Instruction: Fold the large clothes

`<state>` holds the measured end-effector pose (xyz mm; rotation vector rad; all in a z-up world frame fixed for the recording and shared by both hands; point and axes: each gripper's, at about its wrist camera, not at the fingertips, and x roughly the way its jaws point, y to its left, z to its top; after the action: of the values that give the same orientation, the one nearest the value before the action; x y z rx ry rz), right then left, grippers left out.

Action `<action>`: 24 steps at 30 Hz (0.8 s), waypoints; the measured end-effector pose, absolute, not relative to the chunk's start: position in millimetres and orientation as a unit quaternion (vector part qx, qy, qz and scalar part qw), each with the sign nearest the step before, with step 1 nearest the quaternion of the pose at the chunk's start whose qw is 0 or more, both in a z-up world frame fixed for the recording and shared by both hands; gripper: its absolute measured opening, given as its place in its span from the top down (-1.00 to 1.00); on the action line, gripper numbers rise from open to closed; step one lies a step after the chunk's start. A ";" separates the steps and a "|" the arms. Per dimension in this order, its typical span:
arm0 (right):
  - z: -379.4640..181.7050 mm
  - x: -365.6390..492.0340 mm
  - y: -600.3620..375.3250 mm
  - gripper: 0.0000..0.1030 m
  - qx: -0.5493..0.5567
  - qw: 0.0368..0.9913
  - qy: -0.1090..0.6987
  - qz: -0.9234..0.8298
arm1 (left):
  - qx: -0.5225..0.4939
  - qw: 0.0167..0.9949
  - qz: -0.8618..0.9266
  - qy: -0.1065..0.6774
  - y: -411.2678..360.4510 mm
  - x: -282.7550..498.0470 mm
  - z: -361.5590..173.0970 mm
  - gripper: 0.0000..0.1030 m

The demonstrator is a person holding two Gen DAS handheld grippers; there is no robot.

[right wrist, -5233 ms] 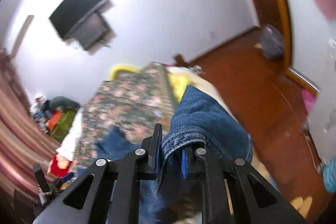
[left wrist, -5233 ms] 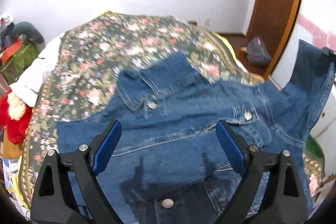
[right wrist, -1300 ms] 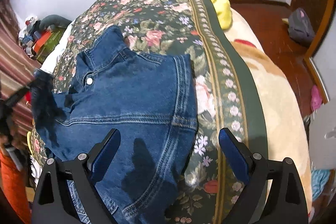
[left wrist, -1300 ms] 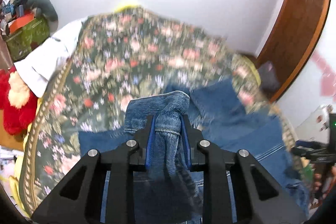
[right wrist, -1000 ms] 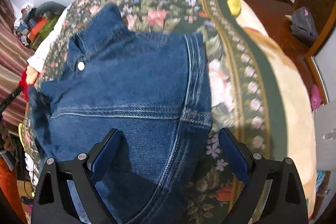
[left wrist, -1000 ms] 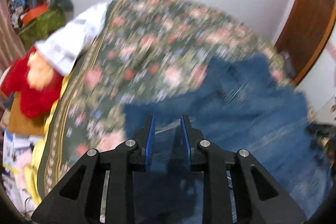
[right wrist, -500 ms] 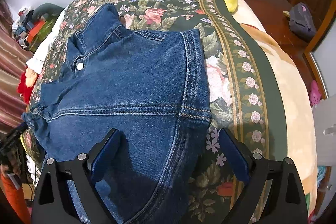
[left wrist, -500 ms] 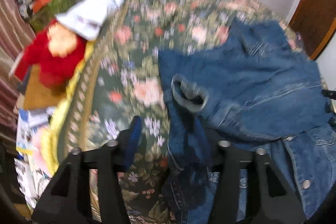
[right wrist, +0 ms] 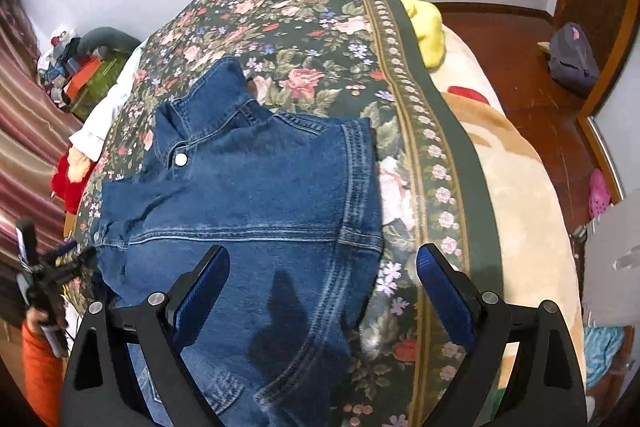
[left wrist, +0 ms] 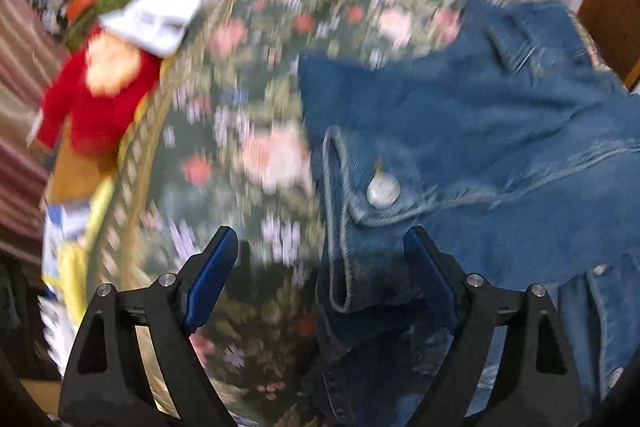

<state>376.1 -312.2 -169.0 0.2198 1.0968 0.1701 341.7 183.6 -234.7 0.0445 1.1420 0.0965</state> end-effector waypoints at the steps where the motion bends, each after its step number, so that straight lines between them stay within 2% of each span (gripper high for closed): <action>1: -171.0 376.1 -314.5 -0.82 0.103 0.843 0.522 0.078 | 0.006 0.839 0.040 0.543 187.6 336.4 -240.5 -0.67; 5: -176.1 379.2 -320.6 -0.82 0.099 0.843 0.523 0.074 | -0.022 0.836 0.027 0.547 199.1 328.9 -231.5 -0.66; 13: -168.0 402.4 -322.3 -0.82 0.094 0.860 0.494 0.085 | -0.006 0.871 0.033 0.490 214.8 367.3 -175.3 -0.66; 21: -181.7 436.5 -318.2 -0.80 0.090 0.861 0.492 0.091 | -0.078 0.834 0.030 0.545 221.3 440.2 -226.9 -0.64; 22: -185.5 440.2 -318.8 -0.76 0.093 0.860 0.494 0.091 | -0.086 0.829 0.028 0.552 221.4 449.0 -236.8 -0.60; 24: -193.3 448.4 -319.4 -0.56 0.100 0.857 0.498 0.090 | -0.081 0.831 0.029 0.550 218.4 456.2 -245.9 -0.45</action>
<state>448.4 -319.4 -193.3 0.2102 1.0468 0.1902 456.2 218.4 -245.9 -0.1729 1.1659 0.0622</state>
